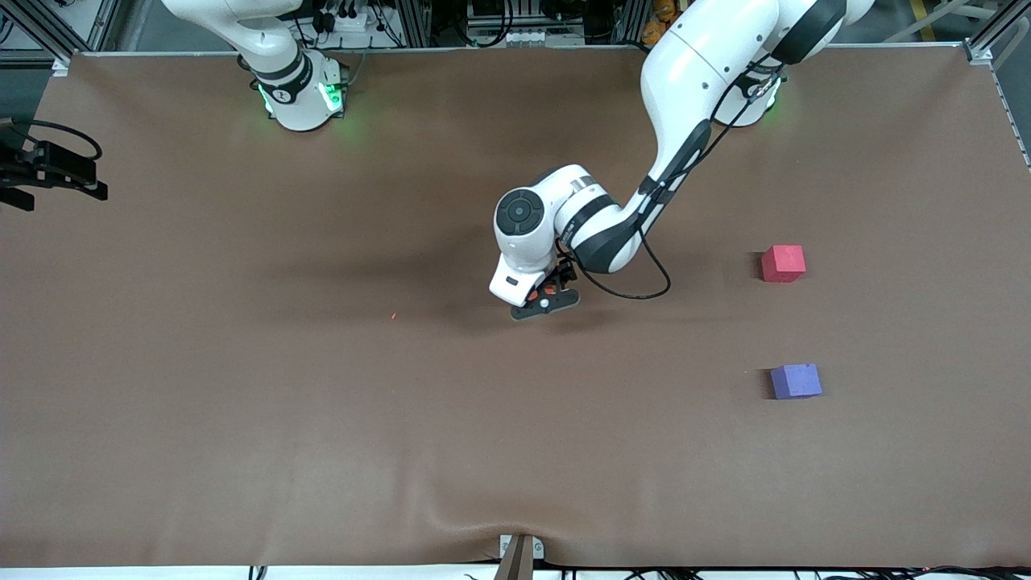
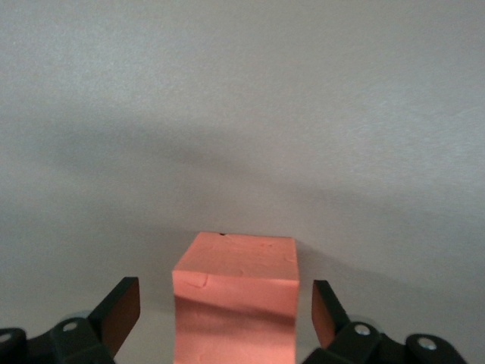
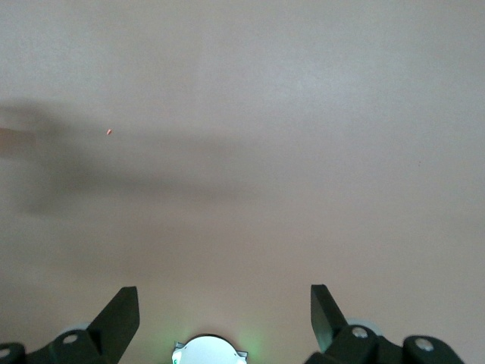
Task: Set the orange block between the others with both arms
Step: 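Grasp the orange cube with the left gripper while the right gripper withdraws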
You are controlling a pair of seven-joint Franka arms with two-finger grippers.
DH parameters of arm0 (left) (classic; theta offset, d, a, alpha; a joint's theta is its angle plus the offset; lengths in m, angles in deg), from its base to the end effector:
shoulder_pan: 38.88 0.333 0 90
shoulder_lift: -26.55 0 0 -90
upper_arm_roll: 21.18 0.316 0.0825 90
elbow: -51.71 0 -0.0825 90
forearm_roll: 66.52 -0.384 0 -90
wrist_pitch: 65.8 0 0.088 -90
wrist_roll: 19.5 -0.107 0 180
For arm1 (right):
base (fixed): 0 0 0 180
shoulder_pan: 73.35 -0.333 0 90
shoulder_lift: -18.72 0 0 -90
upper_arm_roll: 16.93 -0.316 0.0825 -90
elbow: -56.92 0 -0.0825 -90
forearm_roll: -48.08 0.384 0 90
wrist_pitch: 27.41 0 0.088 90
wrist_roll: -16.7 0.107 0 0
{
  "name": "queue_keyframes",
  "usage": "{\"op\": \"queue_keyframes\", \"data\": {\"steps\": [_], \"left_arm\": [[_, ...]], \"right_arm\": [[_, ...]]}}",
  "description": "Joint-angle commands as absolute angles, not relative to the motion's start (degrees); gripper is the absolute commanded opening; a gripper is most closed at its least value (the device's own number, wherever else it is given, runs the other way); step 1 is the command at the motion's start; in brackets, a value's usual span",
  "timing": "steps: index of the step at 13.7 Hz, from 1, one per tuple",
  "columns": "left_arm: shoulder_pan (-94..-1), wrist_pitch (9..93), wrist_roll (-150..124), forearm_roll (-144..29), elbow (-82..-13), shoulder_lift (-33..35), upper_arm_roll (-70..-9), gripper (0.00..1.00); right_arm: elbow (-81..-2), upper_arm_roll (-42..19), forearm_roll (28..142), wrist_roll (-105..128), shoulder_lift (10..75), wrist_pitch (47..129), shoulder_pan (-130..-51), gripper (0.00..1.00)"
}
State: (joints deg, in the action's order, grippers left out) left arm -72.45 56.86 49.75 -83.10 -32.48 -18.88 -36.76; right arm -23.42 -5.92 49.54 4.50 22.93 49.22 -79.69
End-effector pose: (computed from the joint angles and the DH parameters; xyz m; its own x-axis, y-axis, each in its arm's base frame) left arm 0.4969 -0.5063 0.2123 0.9684 0.2494 0.0020 0.2485 -0.9639 -0.0953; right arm 0.5507 -0.0372 0.6433 0.9820 0.1362 -0.1310 0.1320 -0.9904 -0.0399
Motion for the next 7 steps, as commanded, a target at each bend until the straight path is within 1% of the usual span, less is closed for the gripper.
{"op": "queue_keyframes", "data": {"steps": [1, 3, 4, 5, 6, 7], "left_arm": [[-72.6, 57.2, 53.3, -84.7, -33.6, -18.4, -36.8, 1.00], [-72.6, 57.5, 54.2, -84.0, -33.8, -18.5, -36.8, 1.00], [-72.6, 58.0, 54.5, -83.9, -33.7, -18.4, -36.8, 0.97], [-72.6, 58.8, 54.5, -83.8, -33.6, -18.7, -36.9, 0.78], [-72.6, 60.2, 54.5, -83.8, -33.7, -18.9, -36.8, 0.61], [-72.5, 60.6, 54.5, -83.8, -33.7, -19.2, -36.8, 0.40]], "right_arm": [[-23.8, -6.4, 48.6, 5.3, 22.7, 48.5, -78.6, 1.00], [-23.7, -6.4, 48.6, 8.3, 22.8, 48.0, -78.5, 1.00], [-23.7, -6.4, 48.6, 9.3, 22.8, 47.8, -78.6, 1.00], [-23.7, -6.4, 48.6, 9.3, 22.8, 47.8, -78.6, 1.00], [-23.7, -6.4, 48.6, 9.3, 22.8, 47.8, -78.5, 1.00], [-23.7, -6.4, 48.7, 9.3, 22.8, 47.8, -78.6, 1.00]]}}
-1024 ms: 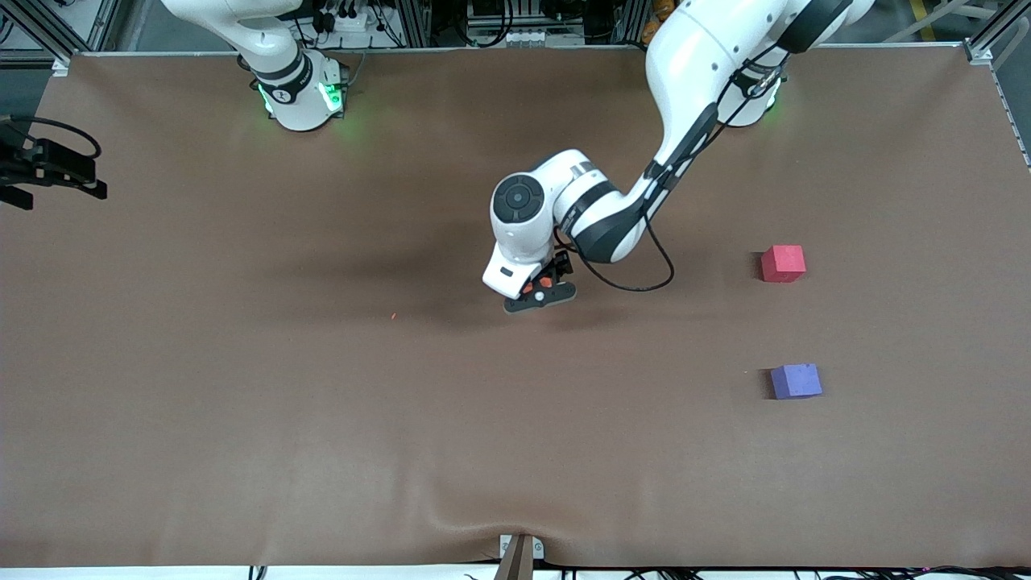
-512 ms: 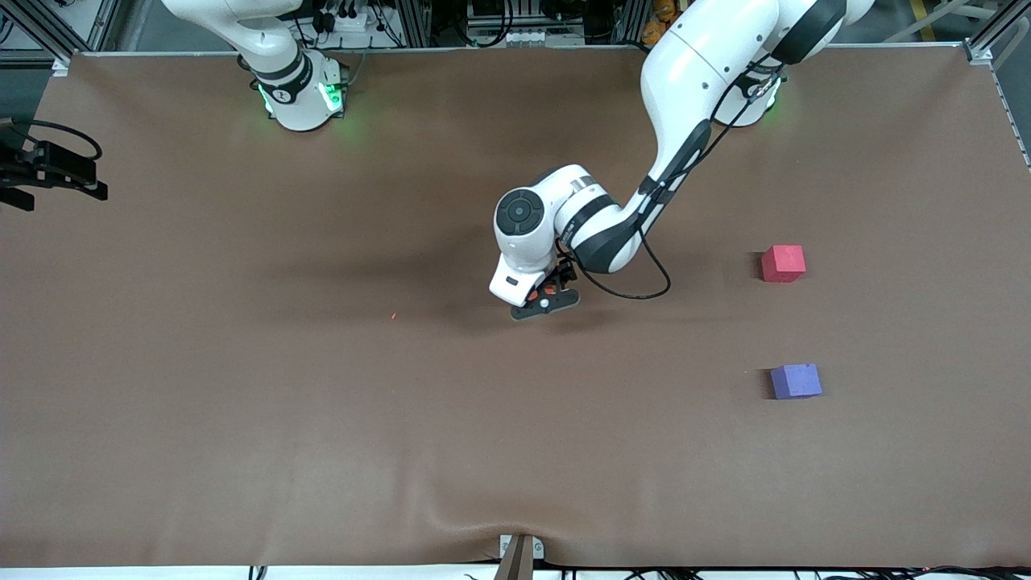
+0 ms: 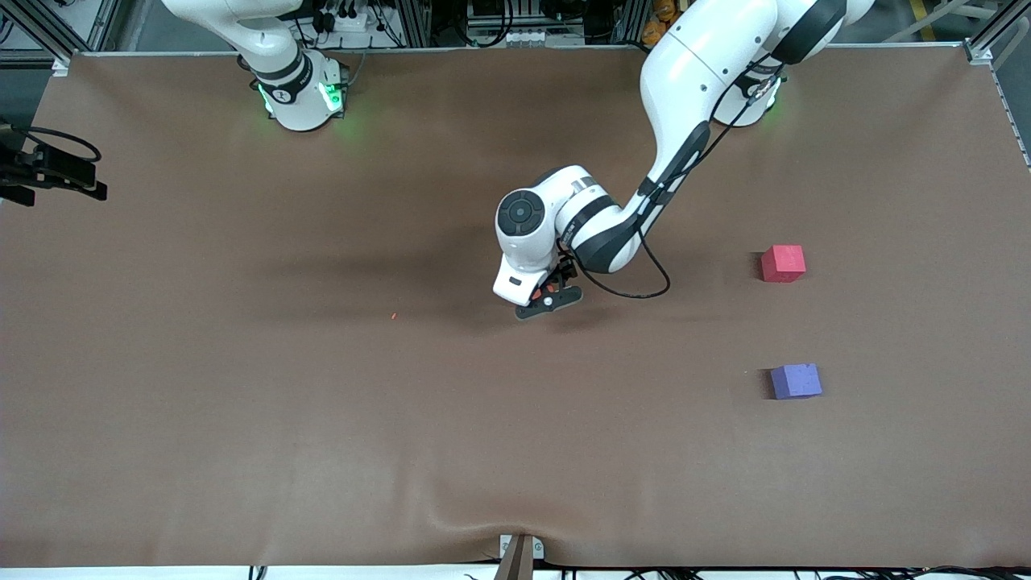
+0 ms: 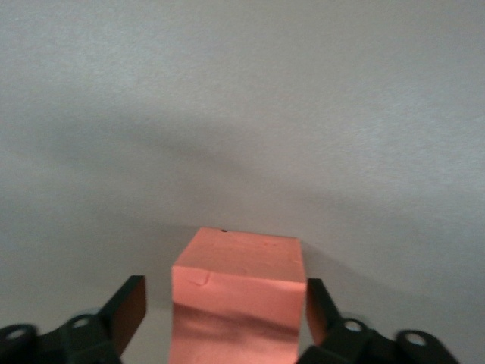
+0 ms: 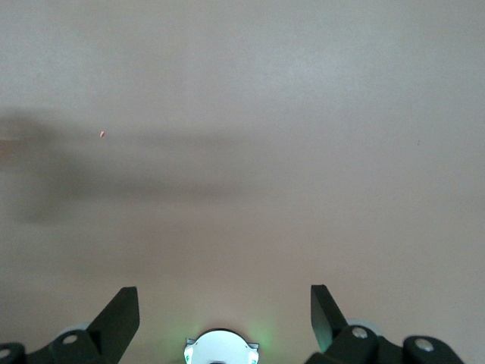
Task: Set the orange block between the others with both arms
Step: 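Grasp the orange cube with the left gripper while the right gripper withdraws, then carry the orange cube with the left gripper between pink and purple cubes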
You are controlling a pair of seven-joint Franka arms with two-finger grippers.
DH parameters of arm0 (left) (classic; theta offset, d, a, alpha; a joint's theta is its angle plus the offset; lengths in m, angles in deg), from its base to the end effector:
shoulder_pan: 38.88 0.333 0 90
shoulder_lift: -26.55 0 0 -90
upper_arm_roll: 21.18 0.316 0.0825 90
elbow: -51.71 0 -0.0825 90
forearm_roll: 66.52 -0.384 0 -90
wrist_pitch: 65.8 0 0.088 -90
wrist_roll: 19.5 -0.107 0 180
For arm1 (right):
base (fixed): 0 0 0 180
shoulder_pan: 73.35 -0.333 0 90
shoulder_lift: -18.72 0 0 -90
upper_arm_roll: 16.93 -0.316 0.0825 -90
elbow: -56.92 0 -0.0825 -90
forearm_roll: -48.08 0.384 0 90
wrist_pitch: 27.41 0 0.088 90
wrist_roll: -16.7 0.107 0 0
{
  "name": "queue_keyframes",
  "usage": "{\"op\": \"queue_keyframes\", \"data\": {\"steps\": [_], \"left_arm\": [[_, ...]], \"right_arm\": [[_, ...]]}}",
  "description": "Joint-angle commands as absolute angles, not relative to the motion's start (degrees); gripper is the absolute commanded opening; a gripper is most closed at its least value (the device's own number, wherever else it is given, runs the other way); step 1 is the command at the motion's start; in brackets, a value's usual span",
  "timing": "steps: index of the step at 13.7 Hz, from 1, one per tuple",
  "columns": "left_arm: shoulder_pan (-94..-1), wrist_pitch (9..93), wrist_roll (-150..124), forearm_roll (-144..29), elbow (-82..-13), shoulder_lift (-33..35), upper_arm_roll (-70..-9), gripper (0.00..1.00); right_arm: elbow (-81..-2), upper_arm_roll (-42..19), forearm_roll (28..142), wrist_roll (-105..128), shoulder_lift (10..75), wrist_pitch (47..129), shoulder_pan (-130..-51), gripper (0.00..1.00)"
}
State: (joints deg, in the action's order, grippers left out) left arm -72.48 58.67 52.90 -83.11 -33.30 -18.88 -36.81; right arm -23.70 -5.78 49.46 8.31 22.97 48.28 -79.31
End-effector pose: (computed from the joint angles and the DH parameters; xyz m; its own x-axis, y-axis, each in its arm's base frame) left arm 0.4944 -0.5079 0.2089 0.9547 0.2973 0.0098 0.2972 -0.9517 -0.0771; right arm 0.5486 -0.0421 0.6396 0.9860 0.0611 -0.1551 0.0567 -0.9979 -0.0326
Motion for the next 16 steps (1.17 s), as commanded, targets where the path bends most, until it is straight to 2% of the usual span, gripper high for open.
{"op": "queue_keyframes", "data": {"steps": [1, 2, 4, 7, 11, 13, 16], "left_arm": [[-71.8, 60.6, 54.2, -83.8, -33.6, -19.1, -36.8, 0.08], [-71.5, 60.6, 54.1, -83.8, -33.6, -18.5, -36.8, 0.00], [-69.2, 59.6, 53.8, -83.8, -33.6, -15.5, -37.3, 0.00], [-63.9, 53.8, 49.1, -83.5, -33.5, -8.8, -38.8, 0.00], [-52.3, 40.7, 30.9, -79.2, -33.8, -1.0, -42.5, 0.00], [-47.0, 37.0, 22.2, -78.9, -36.2, 2.5, -43.3, 0.00], [-39.3, 37.4, 10.4, -79.0, -43.3, 7.5, -43.3, 0.00]], "right_arm": [[-23.6, -6.4, 48.8, 9.4, 22.8, 47.8, -78.6, 1.00], [-23.4, -6.5, 48.9, 9.3, 22.8, 47.8, -78.5, 1.00], [-23.1, -6.5, 49.2, 9.3, 22.8, 47.8, -78.6, 1.00], [-23.1, -6.5, 49.4, 9.3, 22.8, 48.0, -78.9, 1.00], [-23.0, -6.6, 49.3, 9.3, 22.8, 47.9, -78.7, 1.00], [-23.0, -6.5, 49.5, 9.0, 22.9, 48.1, -78.5, 1.00], [-23.0, -6.5, 49.2, 8.9, 22.9, 48.2, -78.7, 1.00]]}}
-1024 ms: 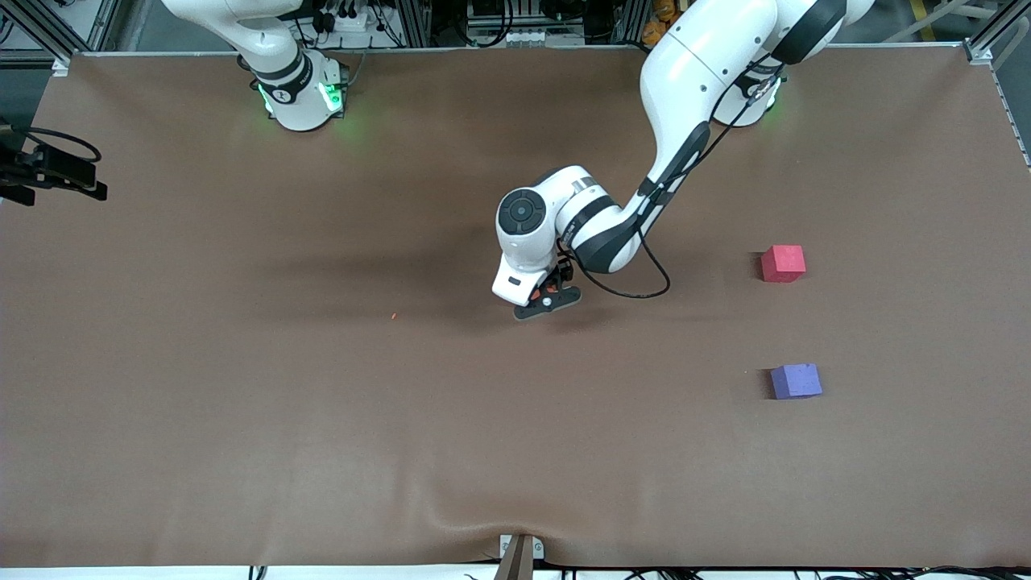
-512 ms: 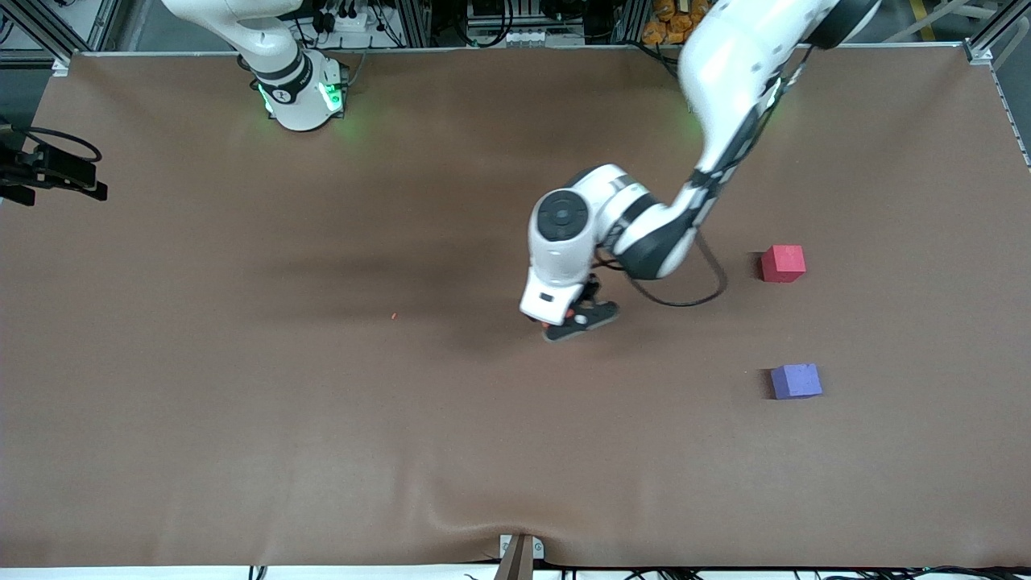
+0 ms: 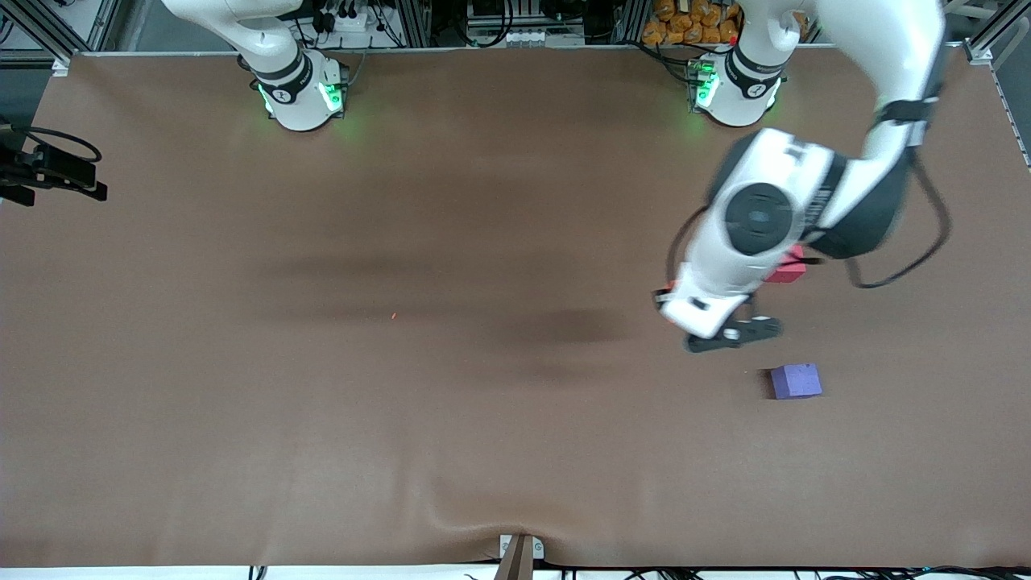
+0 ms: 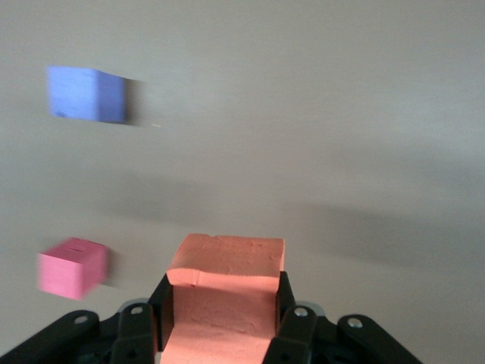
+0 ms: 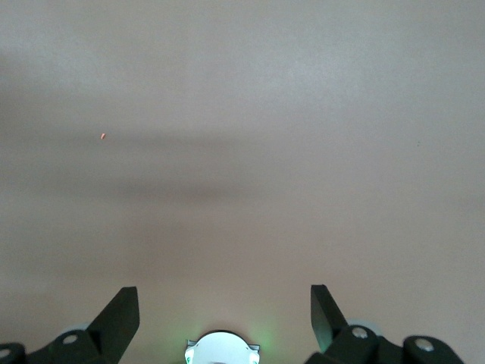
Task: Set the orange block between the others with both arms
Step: 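Carry the orange cube with the left gripper between pink and purple cubes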
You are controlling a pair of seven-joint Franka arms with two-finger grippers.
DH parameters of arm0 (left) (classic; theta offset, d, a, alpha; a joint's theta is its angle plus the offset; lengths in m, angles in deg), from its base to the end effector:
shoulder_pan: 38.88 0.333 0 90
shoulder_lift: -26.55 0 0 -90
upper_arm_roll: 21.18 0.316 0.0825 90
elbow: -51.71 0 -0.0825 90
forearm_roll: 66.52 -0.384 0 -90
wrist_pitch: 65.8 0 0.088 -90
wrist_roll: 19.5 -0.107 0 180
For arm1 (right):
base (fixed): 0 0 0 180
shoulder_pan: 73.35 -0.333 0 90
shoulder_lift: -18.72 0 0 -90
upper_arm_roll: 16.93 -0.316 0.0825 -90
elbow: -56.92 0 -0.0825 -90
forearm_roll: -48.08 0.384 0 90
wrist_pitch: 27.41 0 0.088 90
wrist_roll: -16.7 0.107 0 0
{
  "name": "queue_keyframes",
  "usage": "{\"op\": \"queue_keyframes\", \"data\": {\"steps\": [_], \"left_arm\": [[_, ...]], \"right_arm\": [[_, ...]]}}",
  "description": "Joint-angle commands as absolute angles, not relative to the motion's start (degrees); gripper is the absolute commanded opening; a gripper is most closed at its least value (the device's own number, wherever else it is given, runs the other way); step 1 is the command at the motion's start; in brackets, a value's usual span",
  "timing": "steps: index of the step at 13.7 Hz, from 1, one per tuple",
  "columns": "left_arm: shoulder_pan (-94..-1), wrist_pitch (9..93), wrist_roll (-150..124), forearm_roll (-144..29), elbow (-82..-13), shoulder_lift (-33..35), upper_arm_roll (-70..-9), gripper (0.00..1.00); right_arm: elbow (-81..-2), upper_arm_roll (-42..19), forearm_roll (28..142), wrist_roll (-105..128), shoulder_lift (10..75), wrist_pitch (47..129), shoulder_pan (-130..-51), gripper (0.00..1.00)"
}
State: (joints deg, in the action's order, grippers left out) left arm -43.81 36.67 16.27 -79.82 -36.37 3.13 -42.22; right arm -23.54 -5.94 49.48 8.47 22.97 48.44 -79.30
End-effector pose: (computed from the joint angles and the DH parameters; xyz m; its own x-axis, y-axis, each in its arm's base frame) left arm 0.6126 -0.2417 0.4213 0.9899 0.1281 -0.0613 0.1188 -0.9835 -0.1366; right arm 0.5490 -0.0407 0.6410 0.9869 0.0610 -0.1496 0.0568 -0.9979 -0.0319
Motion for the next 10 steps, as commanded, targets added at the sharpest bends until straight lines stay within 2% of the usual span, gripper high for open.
{"op": "queue_keyframes", "data": {"steps": [1, 5, 10], "left_arm": [[-36.3, 38.4, 6.7, -79.0, -46.1, 9.0, -43.3, 0.00], [-25.7, 50.8, -6.3, -78.9, -59.9, 13.9, -43.4, 0.00], [-19.0, 68.4, -11.9, -79.0, -72.1, 13.0, -43.2, 0.00]], "right_arm": [[-23.0, -6.5, 49.3, 8.8, 22.9, 48.2, -78.6, 1.00], [-23.0, -6.5, 49.9, 8.9, 22.9, 48.3, -78.4, 1.00], [-23.0, -6.5, 53.8, 9.2, 22.9, 48.0, -76.3, 1.00]]}}
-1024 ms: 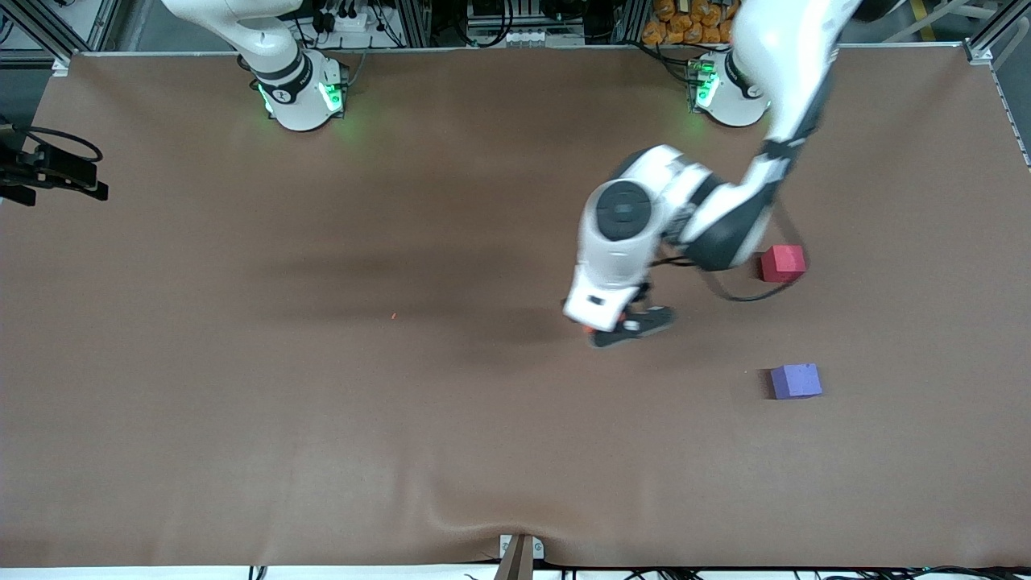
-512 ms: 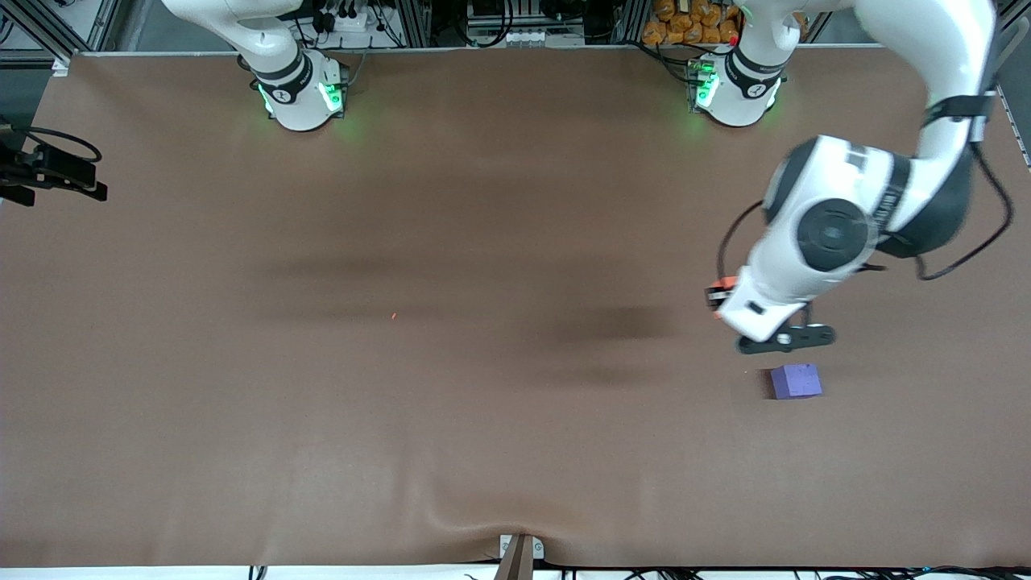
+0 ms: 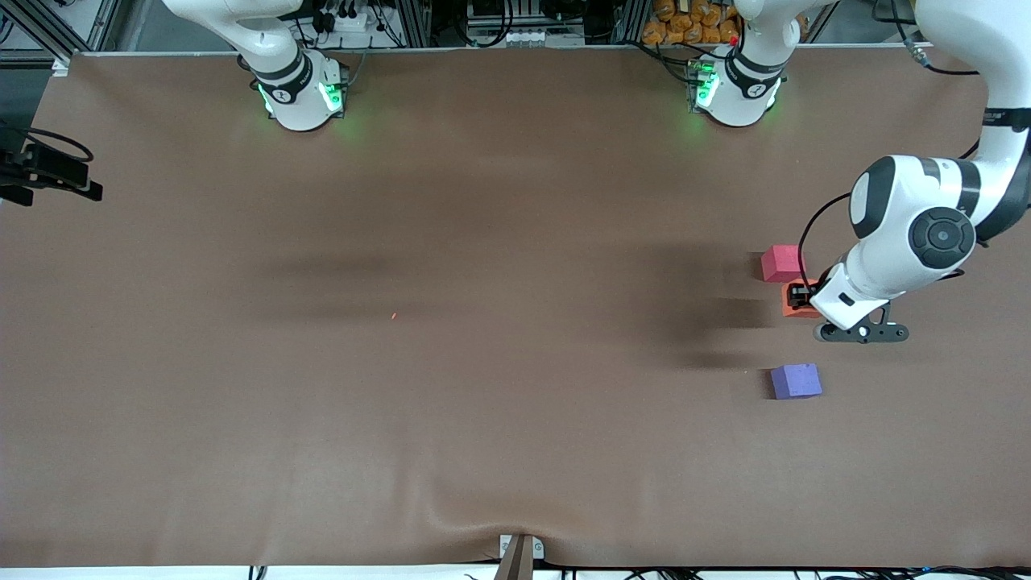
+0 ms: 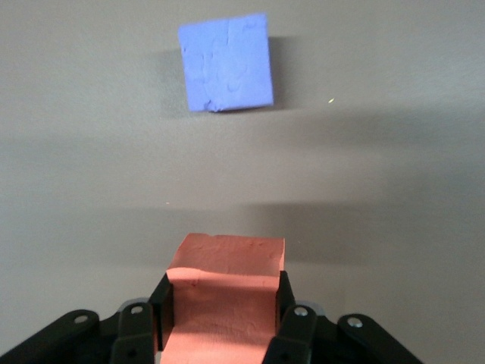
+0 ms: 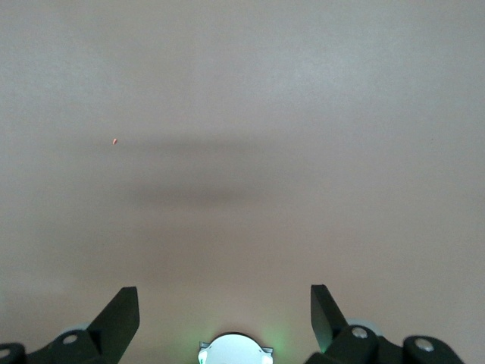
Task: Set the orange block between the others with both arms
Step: 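Carry the orange cube with the left gripper between pink and purple cubes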
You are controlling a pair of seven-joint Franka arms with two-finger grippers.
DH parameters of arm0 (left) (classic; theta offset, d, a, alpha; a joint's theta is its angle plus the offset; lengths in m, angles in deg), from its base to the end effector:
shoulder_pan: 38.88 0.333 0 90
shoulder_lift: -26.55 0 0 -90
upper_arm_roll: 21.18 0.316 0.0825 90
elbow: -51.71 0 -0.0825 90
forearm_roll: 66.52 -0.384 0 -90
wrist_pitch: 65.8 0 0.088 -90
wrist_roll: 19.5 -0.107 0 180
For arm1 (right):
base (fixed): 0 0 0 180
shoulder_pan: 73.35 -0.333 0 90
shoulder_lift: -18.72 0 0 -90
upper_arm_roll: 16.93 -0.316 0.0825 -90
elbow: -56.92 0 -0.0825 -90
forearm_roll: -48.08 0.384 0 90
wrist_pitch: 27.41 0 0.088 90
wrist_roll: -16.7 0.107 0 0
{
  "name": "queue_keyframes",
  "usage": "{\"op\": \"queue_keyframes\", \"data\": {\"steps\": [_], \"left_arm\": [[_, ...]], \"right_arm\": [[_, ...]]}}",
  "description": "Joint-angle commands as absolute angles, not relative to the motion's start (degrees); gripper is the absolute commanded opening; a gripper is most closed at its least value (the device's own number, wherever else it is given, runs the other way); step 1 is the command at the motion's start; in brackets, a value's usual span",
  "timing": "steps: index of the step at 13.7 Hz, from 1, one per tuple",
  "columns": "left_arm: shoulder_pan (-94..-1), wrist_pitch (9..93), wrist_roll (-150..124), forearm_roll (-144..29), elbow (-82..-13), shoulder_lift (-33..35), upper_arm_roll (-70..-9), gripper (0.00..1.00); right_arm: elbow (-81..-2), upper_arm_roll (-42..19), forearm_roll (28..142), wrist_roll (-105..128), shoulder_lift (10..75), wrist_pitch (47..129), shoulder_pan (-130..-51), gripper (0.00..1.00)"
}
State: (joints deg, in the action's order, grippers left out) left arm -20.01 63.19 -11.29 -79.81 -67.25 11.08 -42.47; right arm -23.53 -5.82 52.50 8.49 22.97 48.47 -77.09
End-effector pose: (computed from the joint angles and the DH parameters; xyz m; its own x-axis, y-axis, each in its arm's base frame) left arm 0.5742 -0.0139 0.3010 0.9971 -0.0403 -0.0640 -0.0455 -0.9956 -0.0819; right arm 0.5478 -0.0564 0.6414 0.9895 0.0328 -0.1410 0.0212 -0.9963 -0.0835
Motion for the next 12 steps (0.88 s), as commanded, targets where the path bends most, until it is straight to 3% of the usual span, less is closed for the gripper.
{"op": "queue_keyframes", "data": {"steps": [1, 12], "left_arm": [[-19.0, 69.5, -11.9, -79.0, -72.3, 12.1, -43.2, 0.00], [-15.9, 77.2, -11.8, -81.7, -70.7, 4.0, -42.7, 0.00]], "right_arm": [[-23.0, -6.5, 53.7, 9.3, 22.9, 47.8, -76.3, 1.00], [-23.0, -6.8, 49.6, 9.2, 22.6, 47.9, -78.2, 1.00]]}}
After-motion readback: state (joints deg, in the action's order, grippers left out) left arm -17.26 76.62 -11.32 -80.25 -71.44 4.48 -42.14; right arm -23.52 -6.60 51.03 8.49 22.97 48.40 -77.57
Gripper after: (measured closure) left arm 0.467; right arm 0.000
